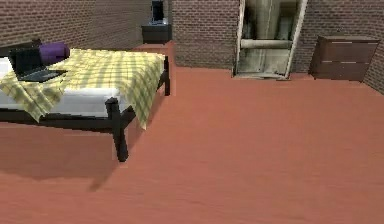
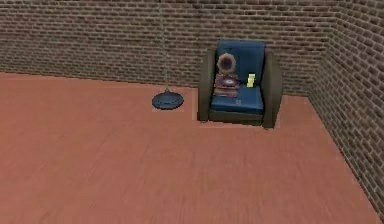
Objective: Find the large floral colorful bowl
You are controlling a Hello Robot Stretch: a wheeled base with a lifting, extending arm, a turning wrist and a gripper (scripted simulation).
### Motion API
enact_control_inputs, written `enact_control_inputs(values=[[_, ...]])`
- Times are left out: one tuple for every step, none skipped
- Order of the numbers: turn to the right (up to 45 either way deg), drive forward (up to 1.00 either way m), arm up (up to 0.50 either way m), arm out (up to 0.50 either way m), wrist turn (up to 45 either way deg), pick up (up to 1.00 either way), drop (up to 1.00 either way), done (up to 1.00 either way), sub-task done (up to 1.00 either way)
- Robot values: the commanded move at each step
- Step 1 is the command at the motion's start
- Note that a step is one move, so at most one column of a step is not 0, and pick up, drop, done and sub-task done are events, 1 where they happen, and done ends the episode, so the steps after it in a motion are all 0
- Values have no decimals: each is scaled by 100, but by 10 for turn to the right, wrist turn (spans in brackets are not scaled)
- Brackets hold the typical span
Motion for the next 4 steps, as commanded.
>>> enact_control_inputs(values=[[0, 100, 0, 0, 0, 0, 0, 0, 0], [0, 100, 0, 0, 0, 0, 0, 0, 0], [0, 100, 0, 0, 0, 0, 0, 0, 0], [0, 45, 0, 0, 0, 0, 0, 0, 0]])
